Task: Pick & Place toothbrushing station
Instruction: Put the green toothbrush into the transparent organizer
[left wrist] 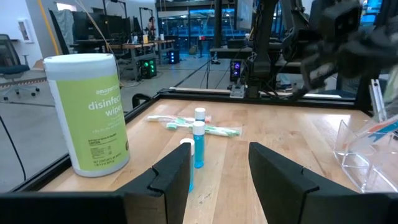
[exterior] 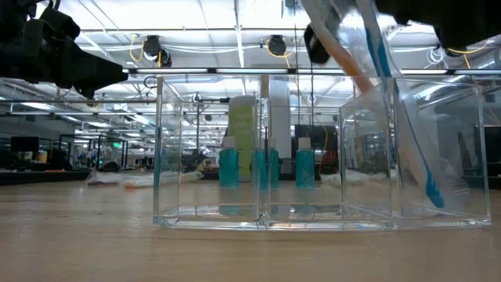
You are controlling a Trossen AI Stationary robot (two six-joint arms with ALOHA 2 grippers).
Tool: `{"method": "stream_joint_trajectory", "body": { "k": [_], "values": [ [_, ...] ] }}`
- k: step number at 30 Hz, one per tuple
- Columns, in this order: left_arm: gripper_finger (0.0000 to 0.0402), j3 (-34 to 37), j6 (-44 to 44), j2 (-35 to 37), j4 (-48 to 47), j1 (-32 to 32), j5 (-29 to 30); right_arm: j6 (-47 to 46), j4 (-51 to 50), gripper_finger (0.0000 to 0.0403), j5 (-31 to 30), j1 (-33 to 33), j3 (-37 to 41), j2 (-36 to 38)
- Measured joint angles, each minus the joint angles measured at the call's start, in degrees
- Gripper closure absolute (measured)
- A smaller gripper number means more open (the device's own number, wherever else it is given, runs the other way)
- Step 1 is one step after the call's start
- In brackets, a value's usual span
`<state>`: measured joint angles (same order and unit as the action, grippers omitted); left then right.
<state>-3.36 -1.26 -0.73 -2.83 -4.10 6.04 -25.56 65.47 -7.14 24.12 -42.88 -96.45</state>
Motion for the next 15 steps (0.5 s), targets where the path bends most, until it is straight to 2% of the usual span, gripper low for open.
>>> {"method": "stream_joint_trajectory", "body": {
  "k": [3, 8, 15],
  "values": [
    [0.0236, 0.0, 0.0, 0.0, 0.0, 0.0, 0.0, 1.6, -2.5, 0.0384, 0.0, 0.1, -2.5, 0.3],
    [0.0236, 0.0, 0.0, 0.0, 0.0, 0.0, 0.0, 4.4, -15.1, 0.0384, -1.6, -0.3, -9.2, -1.8],
    [0.0236, 0.0, 0.0, 0.0, 0.0, 0.0, 0.0, 8.7, -16.6, 0.0384, -1.6, -0.9, -13.5, -4.8]
  ]
}}
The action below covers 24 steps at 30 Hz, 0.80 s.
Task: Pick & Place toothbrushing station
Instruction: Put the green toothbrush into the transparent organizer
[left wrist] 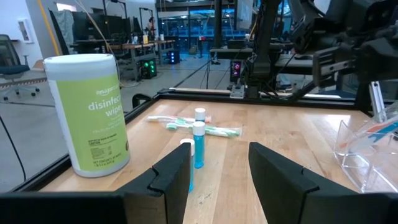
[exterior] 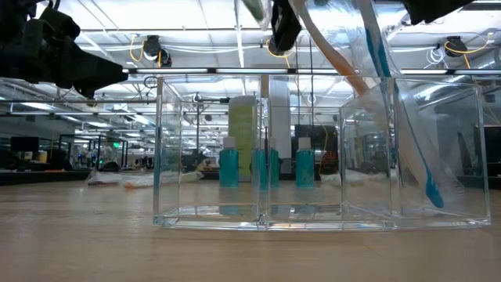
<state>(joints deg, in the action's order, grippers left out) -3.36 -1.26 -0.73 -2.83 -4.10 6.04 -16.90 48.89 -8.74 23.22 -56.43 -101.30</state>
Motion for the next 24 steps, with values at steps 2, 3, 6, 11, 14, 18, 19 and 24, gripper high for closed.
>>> {"method": "stream_joint_trajectory", "body": {
  "k": [2, 3, 6, 11, 14, 18, 19, 24],
  "values": [
    [0.0236, 0.0, 0.0, 0.0, 0.0, 0.0, 0.0, -1.0, 0.2, 0.0384, 0.3, 0.0, -0.5, 0.0],
    [0.0236, 0.0, 0.0, 0.0, 0.0, 0.0, 0.0, -2.0, 0.2, 0.0384, 0.8, 0.0, -0.5, 0.0],
    [0.0236, 0.0, 0.0, 0.0, 0.0, 0.0, 0.0, -6.1, -1.8, 0.0384, 3.6, 0.2, -0.5, 0.0],
    [0.0236, 0.0, 0.0, 0.0, 0.0, 0.0, 0.0, -11.4, -9.4, 0.0384, 4.3, 2.3, -0.5, 0.0],
    [0.0236, 0.0, 0.0, 0.0, 0.0, 0.0, 0.0, -13.5, -9.5, 0.0383, 4.4, 3.2, -0.4, 0.0],
    [0.0236, 0.0, 0.0, 0.0, 0.0, 0.0, 0.0, -13.9, -10.9, 0.0383, 4.4, 4.9, -0.4, 1.1],
    [0.0236, 0.0, 0.0, 0.0, 0.0, 0.0, 0.0, -13.8, -11.3, 0.0383, 4.4, 5.2, -0.4, 1.8],
    [0.0236, 0.0, 0.0, 0.0, 0.0, 0.0, 0.0, -10.9, -17.5, 0.0383, 1.4, 6.8, -0.4, 6.4]
  ]
}}
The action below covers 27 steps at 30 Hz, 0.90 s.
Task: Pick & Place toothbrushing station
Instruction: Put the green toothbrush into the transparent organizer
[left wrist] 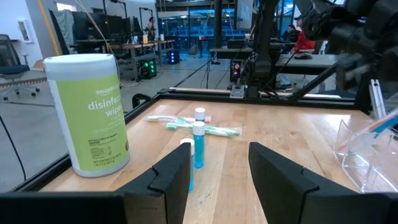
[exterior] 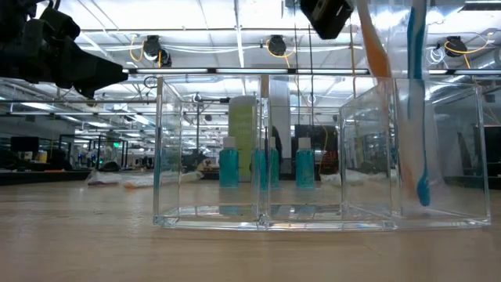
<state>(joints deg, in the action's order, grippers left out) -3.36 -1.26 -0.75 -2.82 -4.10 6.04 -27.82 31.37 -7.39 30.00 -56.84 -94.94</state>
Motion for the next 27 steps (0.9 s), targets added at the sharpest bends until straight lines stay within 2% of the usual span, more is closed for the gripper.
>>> {"method": "stream_joint_trajectory", "body": {
  "k": [9, 14, 22, 27],
  "values": [
    [0.0236, 0.0, 0.0, 0.0, 0.0, 0.0, 0.0, 0.5, -20.6, 0.0383, -14.8, 2.1, 0.0, 9.0],
    [0.0236, 0.0, 0.0, 0.0, 0.0, 0.0, 0.0, 0.1, -26.0, 0.0383, -20.0, 2.6, 0.0, 11.1],
    [0.0236, 0.0, 0.0, 0.0, 0.0, 0.0, 0.0, 9.7, -22.3, 0.0383, -31.7, 2.8, 0.0, 12.4],
    [0.0236, 0.0, 0.0, 0.0, 0.0, 0.0, 0.0, 18.3, -14.2, 0.0383, -31.7, 3.5, 0.0, 12.4]
  ]
}}
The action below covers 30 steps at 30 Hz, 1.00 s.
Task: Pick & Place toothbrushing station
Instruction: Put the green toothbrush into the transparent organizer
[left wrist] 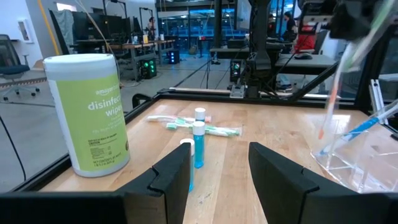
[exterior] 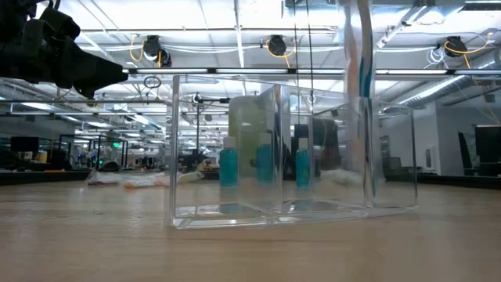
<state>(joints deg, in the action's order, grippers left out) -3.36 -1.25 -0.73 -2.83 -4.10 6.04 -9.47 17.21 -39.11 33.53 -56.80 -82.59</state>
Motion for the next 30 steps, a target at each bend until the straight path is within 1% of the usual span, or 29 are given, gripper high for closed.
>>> {"method": "stream_joint_trajectory", "body": {
  "k": [4, 8, 9, 12, 17, 21, 22, 24, 26, 27, 30],
  "values": [
    [0.0236, 0.0, 0.0, 0.0, 0.0, 0.0, 0.0, 0.6, 1.4, 0.0383, 0.1, -0.3, 0.0, 0.0],
    [0.0236, 0.0, 0.0, 0.0, 0.0, 0.0, 0.0, -3.2, 0.4, 0.0383, 0.9, -1.2, 0.0, 0.0],
    [0.0236, 0.0, 0.0, 0.0, 0.0, 0.0, 0.0, -3.2, 0.1, 0.0383, 1.8, -1.4, 0.0, 0.0],
    [0.0236, 0.0, 0.0, 0.0, 0.0, 0.0, 0.0, -1.6, 1.3, 0.0383, 1.4, -1.6, 0.5, 0.0],
    [0.0236, 0.0, 0.0, 0.0, 0.0, 0.0, 0.0, 6.7, 6.1, 0.0383, -2.0, -1.4, 0.9, 0.0],
    [0.0236, 0.0, 0.0, 0.0, 0.0, 0.0, 0.0, 12.7, 10.2, 0.0383, -2.9, 1.4, 0.9, 0.0],
    [0.0236, 0.0, 0.0, 0.0, 0.0, 0.0, 0.0, 14.2, 10.4, 0.0383, -4.1, 2.6, 0.9, 0.0],
    [0.0236, 0.0, 0.0, 0.0, 0.0, 0.0, 0.0, 16.3, 11.5, 0.0384, -8.6, 5.1, 1.5, 0.0],
    [0.0236, 0.0, 0.0, 0.0, 0.0, 0.0, 0.0, 16.9, 15.2, 0.0386, -12.7, 7.0, 4.0, -0.1],
    [0.0236, 0.0, 0.0, 0.0, 0.0, 0.0, 0.0, 16.6, 18.1, 0.0386, -13.6, 7.5, 5.6, -0.5],
    [0.0236, 0.0, 0.0, 0.0, 0.0, 0.0, 0.0, 14.4, 27.6, 0.0386, -13.1, 7.5, 11.7, -1.6]
  ]
}}
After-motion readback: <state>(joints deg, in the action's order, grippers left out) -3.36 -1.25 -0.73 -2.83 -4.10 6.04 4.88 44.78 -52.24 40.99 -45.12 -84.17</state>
